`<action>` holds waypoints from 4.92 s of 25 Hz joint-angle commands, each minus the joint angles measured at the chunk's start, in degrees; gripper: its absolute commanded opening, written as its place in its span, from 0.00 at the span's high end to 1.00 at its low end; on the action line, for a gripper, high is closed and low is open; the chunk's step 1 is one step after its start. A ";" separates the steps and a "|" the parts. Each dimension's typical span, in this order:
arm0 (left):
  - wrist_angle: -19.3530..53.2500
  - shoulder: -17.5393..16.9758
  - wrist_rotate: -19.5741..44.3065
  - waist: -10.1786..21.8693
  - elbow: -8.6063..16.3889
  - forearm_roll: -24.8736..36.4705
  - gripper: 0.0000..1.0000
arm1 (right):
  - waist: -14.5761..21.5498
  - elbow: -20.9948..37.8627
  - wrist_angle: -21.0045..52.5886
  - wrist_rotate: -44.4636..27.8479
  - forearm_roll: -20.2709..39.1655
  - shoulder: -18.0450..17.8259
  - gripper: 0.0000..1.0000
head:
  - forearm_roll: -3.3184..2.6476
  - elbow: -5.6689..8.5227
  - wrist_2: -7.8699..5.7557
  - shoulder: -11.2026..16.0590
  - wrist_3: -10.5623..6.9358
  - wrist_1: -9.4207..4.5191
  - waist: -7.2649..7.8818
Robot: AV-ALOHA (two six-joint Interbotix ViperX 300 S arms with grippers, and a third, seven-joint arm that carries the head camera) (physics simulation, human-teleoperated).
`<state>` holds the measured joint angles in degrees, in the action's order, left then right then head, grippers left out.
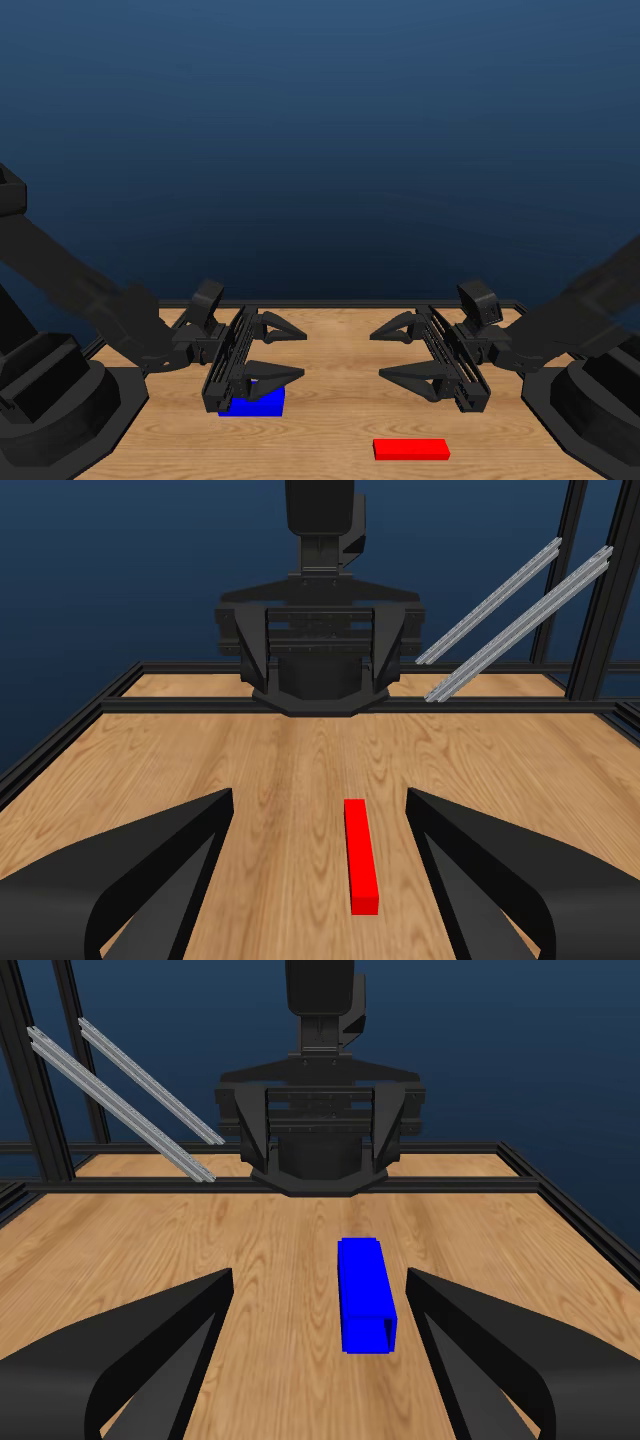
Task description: Insert peg into socket
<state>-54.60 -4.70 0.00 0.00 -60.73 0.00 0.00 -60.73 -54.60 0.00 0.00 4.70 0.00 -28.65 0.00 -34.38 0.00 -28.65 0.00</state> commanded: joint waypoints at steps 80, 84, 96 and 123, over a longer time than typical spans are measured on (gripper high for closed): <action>24.39 5.20 13.73 -4.00 -7.77 -4.93 1.00 | 10.57 -7.03 21.50 -9.64 -17.05 -8.39 1.00 | -1.44 5.99 -3.12 12.86 -7.83 -9.73 -1.99; 25.23 3.74 11.73 -1.81 -6.87 -6.76 1.00 | 10.11 -5.72 24.63 -5.71 -18.14 -6.47 1.00 | -1.25 5.60 -2.59 11.74 -6.86 -9.54 -1.84; 28.36 -2.54 -2.01 6.82 0.05 -18.10 1.00 | 6.92 3.76 38.38 -2.42 -15.41 4.87 1.00 | -0.79 4.29 -1.79 8.93 -4.89 -8.92 -0.94; 26.85 -3.65 -16.40 13.50 8.73 -25.82 1.00 | 9.04 17.12 69.25 -21.76 8.35 8.56 1.00 | -0.54 3.20 -1.38 8.91 -5.90 -11.81 0.14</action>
<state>-25.58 -6.70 -15.88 13.50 -53.73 -25.79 8.36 -45.74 10.95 -18.78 6.28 11.77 -0.55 -25.82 -1.47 -25.20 -5.74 -40.37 0.22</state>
